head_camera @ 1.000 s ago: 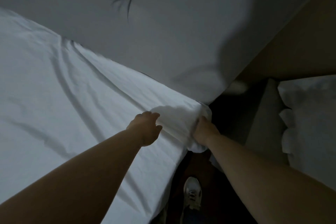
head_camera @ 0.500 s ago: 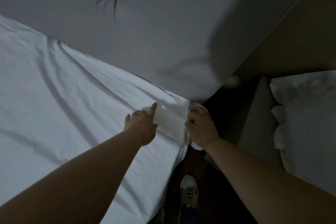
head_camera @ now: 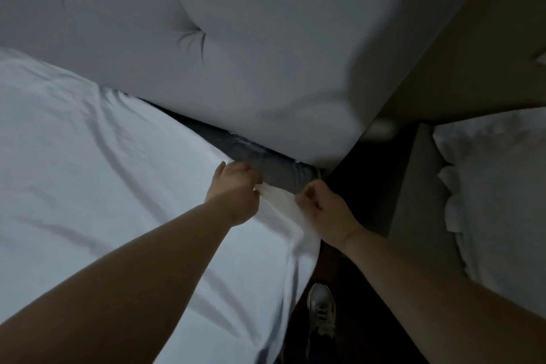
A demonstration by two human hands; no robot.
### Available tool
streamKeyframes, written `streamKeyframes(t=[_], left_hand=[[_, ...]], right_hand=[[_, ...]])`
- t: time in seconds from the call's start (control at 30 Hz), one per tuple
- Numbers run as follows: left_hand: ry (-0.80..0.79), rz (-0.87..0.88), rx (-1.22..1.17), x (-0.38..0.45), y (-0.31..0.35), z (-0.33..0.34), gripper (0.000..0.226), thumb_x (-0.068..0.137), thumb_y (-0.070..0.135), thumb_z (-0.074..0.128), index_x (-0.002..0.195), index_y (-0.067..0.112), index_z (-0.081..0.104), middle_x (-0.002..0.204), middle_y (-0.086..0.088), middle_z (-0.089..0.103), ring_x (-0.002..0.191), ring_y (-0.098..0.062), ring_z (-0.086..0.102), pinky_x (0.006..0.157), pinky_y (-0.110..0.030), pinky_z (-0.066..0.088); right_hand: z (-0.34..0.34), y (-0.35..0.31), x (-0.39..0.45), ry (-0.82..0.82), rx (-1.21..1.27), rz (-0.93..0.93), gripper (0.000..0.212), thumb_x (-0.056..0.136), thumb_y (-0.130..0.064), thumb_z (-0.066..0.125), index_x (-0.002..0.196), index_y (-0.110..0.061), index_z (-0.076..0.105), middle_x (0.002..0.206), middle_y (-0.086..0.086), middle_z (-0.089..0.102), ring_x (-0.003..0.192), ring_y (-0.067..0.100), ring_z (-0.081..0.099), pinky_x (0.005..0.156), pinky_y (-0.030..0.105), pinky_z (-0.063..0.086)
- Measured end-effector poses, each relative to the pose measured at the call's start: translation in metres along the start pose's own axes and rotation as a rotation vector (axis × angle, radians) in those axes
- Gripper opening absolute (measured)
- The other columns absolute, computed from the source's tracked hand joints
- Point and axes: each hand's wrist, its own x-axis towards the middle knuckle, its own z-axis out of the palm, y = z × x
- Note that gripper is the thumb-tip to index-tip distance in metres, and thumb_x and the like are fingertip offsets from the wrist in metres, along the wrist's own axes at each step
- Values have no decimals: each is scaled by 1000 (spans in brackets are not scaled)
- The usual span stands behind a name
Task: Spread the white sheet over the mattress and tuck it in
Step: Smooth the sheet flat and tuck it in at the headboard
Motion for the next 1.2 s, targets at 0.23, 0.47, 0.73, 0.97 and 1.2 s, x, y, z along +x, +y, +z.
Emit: streamKeyframes(t=[0.23, 0.47, 0.73, 0.97, 1.2], left_hand=[[-51, 41, 18, -6, 2, -3, 14, 92, 12, 47, 100, 23, 42, 97, -3, 61, 103, -23, 53, 118, -39, 19], [5, 103, 48, 0, 1, -1, 14, 96, 26, 45, 108, 24, 52, 110, 0, 60, 112, -23, 50, 116, -39, 21], [17, 128, 135, 16, 18, 14, 24, 95, 20, 45, 106, 28, 65, 111, 5, 61, 104, -18, 51, 91, -28, 37], [-18, 147, 50, 25, 50, 40, 41, 96, 31, 49, 137, 27, 47, 140, -2, 43, 123, -25, 45, 101, -35, 40], [115, 180, 139, 29, 63, 28, 29, 98, 27, 38, 117, 22, 59, 119, 2, 61, 119, -24, 44, 108, -38, 24]], right_hand=[[-7, 11, -11, -384, -442, 221, 41, 88, -37, 60, 117, -8, 60, 118, 9, 60, 105, 24, 58, 82, 29, 47], [-25, 19, -20, -404, 220, 502, 44, 89, -32, 63, 125, -7, 60, 113, 8, 65, 97, 21, 62, 87, 29, 50], [-42, 59, -4, -264, -483, 451, 23, 94, -28, 51, 100, -8, 61, 96, 9, 57, 89, 24, 55, 62, 24, 36], [-48, 56, -25, -116, 40, 347, 20, 89, -4, 51, 95, 0, 69, 107, 11, 58, 107, 29, 54, 84, 25, 41], [-56, 58, -24, -71, -13, 367, 43, 99, -37, 44, 125, -6, 56, 126, 17, 58, 111, 30, 55, 94, 32, 43]])
